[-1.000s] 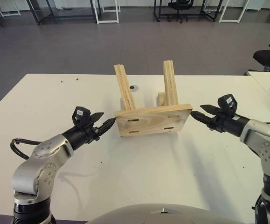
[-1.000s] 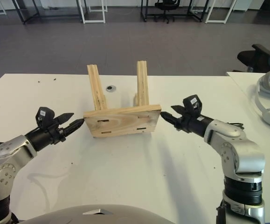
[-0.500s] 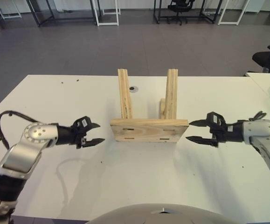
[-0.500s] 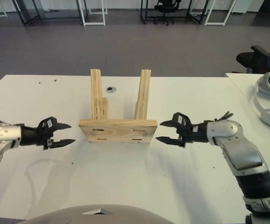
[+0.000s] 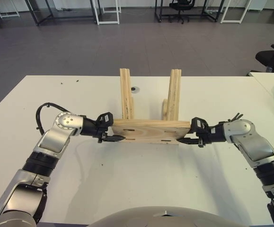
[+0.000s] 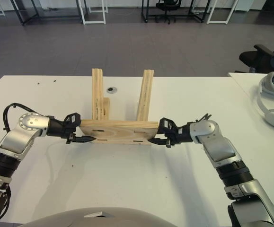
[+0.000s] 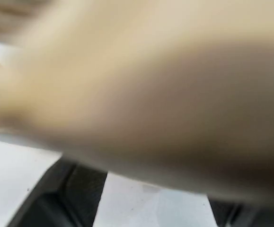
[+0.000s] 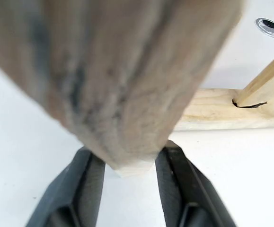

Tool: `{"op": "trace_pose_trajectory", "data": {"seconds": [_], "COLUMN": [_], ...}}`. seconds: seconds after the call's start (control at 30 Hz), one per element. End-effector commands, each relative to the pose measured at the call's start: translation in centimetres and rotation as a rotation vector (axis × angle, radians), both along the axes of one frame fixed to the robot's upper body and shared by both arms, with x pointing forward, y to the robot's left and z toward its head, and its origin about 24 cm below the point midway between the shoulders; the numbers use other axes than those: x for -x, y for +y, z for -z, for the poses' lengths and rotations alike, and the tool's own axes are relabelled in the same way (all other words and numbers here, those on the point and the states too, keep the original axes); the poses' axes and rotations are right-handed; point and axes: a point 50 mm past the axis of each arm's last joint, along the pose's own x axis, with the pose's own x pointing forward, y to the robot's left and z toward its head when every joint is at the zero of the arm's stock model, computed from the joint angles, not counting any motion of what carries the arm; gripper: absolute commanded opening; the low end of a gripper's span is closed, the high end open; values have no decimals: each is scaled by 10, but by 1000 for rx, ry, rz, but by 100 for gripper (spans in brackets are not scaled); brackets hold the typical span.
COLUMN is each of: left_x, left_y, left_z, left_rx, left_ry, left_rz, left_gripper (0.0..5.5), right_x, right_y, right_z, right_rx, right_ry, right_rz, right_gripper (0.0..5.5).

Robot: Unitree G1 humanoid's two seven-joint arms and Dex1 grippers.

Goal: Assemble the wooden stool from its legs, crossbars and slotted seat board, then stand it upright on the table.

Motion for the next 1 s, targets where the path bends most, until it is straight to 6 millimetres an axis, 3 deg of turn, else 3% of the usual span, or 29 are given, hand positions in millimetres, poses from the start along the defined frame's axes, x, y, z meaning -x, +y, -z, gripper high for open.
{"op": "trace_pose_trajectory", "data": {"seconds": [0.03,0.23,0.3,0.37,0.47,0.53,0.63,0.67,0.8,0.93,1.0], "left_x": [4,7,15,24,29,35,36,36,46,52,48], "left_y": [1,-3,-6,-8,-1,3,7,7,3,-5,-2], "left_z": [1,-4,-17,-44,-114,-152,-204,-217,-235,-220,-206], "left_rx": [-32,-6,48,166,314,346,431,453,432,419,445], "left_ry": [14,5,13,56,165,250,473,579,904,1209,1308], "left_rz": [43,81,113,145,201,227,238,254,366,449,408], "left_gripper": [222,162,155,147,143,142,141,141,133,131,131], "right_x": [-5,-6,-7,-8,-7,-2,9,15,46,74,72], "right_y": [2,5,12,19,20,19,25,27,26,18,17], "right_z": [-2,-11,-27,-63,-155,-202,-257,-267,-261,-232,-216], "right_rx": [-1,-51,-110,-222,-409,-430,-482,-485,-427,-444,-488], "right_ry": [-15,-22,-17,7,147,238,465,577,914,1250,1381], "right_rz": [3,-43,-111,-200,-328,-379,-410,-428,-550,-612,-572], "right_gripper": [152,152,152,152,152,152,152,152,148,136,136]}}
